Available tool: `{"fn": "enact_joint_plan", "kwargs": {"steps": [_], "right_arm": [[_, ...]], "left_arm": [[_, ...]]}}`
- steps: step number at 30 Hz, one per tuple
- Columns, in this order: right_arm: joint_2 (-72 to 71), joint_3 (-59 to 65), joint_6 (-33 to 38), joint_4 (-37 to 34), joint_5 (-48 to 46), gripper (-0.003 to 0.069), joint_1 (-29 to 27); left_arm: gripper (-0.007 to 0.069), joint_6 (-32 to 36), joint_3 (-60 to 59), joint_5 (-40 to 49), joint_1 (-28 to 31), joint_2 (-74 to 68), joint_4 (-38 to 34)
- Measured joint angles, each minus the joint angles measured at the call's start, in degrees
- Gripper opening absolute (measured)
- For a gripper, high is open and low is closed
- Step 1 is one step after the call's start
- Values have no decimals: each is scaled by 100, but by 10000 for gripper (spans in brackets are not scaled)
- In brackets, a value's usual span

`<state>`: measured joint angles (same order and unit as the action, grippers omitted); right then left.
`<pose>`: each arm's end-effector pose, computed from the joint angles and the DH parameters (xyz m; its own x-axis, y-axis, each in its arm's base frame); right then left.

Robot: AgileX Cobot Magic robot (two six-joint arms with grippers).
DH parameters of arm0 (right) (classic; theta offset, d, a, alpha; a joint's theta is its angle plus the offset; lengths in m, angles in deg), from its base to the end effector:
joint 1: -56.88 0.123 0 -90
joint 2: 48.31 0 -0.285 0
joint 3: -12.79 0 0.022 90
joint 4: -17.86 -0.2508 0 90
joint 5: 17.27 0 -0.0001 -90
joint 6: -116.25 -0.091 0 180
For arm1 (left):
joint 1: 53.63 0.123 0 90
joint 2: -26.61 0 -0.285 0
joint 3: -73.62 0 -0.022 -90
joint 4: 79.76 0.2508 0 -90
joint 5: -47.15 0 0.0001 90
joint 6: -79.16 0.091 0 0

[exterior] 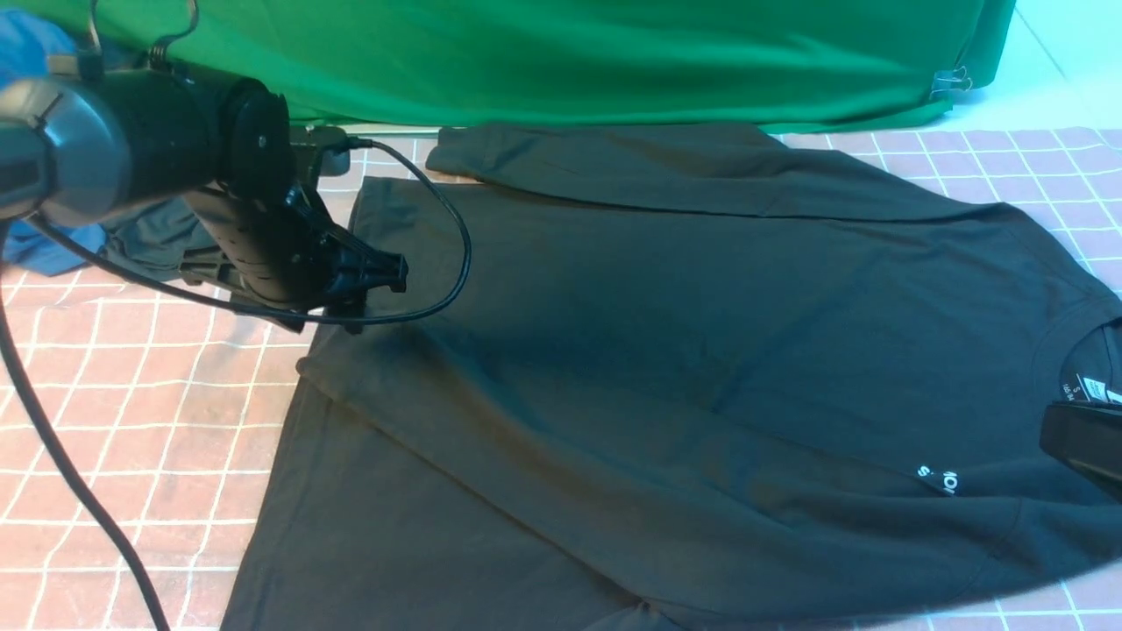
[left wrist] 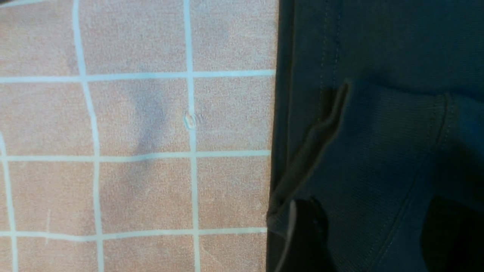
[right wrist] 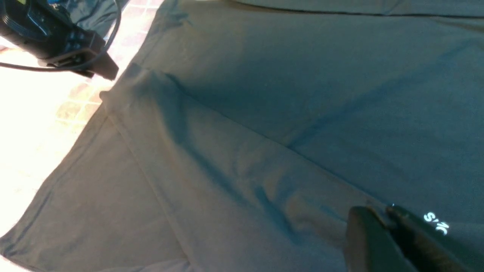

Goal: Fold a long-sleeved shirt over a pink coffee tablecloth.
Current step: 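Fold the left side of the black T-shirt inward over its body, then grab the top left corner of the dark shirt with the left gripper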

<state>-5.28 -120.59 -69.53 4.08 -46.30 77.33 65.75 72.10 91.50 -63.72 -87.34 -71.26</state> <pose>0.1107 0.0525 0.2985 -0.5542 0.1189 -0.8238 -0.2863 0.9021 0.3228 0.3789 -0.0579 0.2107 -0.9324 0.0374 -0.3596 0.0202 0.9985 0.0514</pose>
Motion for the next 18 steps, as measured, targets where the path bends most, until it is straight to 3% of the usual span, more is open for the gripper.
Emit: {"fn": "enact_joint_plan", "kwargs": {"steps": [3, 6, 9, 10, 11, 18], "right_arm": [[0, 0, 0, 0, 0, 91, 0], [0, 0, 0, 0, 0, 91, 0], [0, 0, 0, 0, 0, 91, 0], [0, 0, 0, 0, 0, 91, 0], [0, 0, 0, 0, 0, 91, 0], [0, 0, -6, 0, 40, 91, 0]], "left_arm": [[424, -46, 114, 64, 0, 75, 0], [362, -303, 389, 192, 0, 206, -76], [127, -430, 1294, 609, 0, 284, -307], [127, -430, 1294, 635, 0, 278, -321], [57, -430, 1805, 844, 6, 188, -467], [13, -462, 3976, 1402, 283, -1114, -1629]]}}
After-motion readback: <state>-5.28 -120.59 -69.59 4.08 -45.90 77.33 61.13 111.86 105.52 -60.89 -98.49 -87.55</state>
